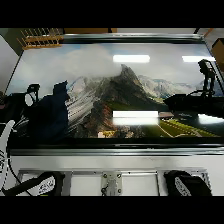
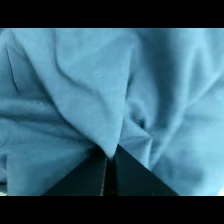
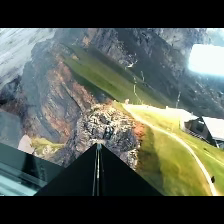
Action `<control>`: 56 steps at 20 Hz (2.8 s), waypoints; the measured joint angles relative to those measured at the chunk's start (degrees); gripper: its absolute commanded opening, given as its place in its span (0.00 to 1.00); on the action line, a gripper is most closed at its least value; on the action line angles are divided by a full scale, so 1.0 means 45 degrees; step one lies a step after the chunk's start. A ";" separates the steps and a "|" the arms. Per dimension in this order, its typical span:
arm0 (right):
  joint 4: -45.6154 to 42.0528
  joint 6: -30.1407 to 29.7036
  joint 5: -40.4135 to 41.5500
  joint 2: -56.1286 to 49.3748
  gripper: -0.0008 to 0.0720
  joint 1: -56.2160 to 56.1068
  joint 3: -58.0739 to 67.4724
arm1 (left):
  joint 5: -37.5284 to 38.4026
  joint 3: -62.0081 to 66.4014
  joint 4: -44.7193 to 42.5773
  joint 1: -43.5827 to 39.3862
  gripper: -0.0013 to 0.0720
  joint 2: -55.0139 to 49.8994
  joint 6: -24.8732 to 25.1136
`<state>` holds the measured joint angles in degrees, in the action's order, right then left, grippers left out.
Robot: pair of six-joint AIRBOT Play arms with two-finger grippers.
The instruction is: Fold the clothes and pants, and hang the long-sleeved shirts on hangers.
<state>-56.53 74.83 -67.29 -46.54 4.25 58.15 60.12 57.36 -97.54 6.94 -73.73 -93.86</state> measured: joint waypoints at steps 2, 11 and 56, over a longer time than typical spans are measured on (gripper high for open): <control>0.0000 -0.0005 0.0000 0.0000 0.04 0.0000 0.0000 | 0.0209 0.0797 0.0151 -0.0874 0.03 0.0510 0.0000; 0.0869 -0.0325 0.0345 0.0019 0.03 0.0083 0.0029 | 0.0209 0.4425 0.0976 -0.8524 0.03 0.1457 -0.0044; 0.1132 -0.1083 0.3220 -0.7752 0.85 -0.0165 -0.1841 | -0.0447 0.2788 0.9350 -0.1268 0.03 -0.3638 0.1554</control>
<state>-51.44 69.95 -52.80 -81.43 3.51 49.87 58.11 69.91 -55.46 1.23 -90.11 -86.87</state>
